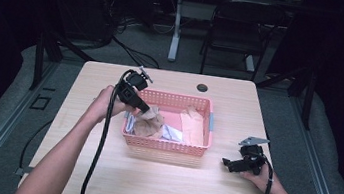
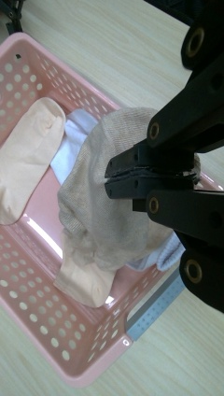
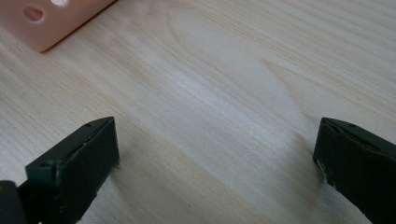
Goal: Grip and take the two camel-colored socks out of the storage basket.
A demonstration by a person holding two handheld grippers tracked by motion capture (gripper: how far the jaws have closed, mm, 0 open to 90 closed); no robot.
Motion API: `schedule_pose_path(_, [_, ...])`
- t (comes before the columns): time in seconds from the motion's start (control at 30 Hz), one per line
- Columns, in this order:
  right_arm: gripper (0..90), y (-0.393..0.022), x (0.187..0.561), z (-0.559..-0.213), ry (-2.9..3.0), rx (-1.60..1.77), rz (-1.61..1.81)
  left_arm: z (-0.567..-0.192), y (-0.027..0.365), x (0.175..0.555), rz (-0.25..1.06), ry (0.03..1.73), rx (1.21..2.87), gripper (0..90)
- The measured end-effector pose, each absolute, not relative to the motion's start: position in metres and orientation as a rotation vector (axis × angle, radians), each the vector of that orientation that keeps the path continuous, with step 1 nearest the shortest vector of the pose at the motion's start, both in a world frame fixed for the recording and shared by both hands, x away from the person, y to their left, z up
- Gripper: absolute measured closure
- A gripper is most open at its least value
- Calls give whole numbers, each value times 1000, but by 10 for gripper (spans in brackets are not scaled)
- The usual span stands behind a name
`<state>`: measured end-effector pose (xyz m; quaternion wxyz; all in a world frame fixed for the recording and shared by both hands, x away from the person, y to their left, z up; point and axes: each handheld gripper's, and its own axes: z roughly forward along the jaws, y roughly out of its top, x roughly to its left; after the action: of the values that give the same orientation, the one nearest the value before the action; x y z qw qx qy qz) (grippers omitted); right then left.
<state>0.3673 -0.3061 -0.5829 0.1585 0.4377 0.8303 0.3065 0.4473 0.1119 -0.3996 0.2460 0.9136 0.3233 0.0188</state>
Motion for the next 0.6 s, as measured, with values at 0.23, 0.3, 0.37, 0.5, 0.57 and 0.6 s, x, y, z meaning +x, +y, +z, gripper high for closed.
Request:
schedule_pose_path(0.23, [0,-306,367,-583,2374,1252,877,-375,112,447,72,861,2493,883])
schedule_pose_path(0.3, [0,-306,367,-583,2374,1251,877,-369,113,448,73,855,2491,883])
schedule_pose_path(0.37, [0,-306,367,-583,2374,1252,878,-365,115,448,72,857,2487,883])
schedule_pose_path(0.5, [0,-306,367,-583,2374,1252,878,-358,120,449,83,865,2493,883])
schedule_pose_path(0.57, [0,-306,367,-583,2375,1250,874,-356,123,448,87,872,2486,883])
schedule_pose_path(0.6, [0,-306,367,-583,2375,1250,874,-354,124,448,90,873,2482,883])
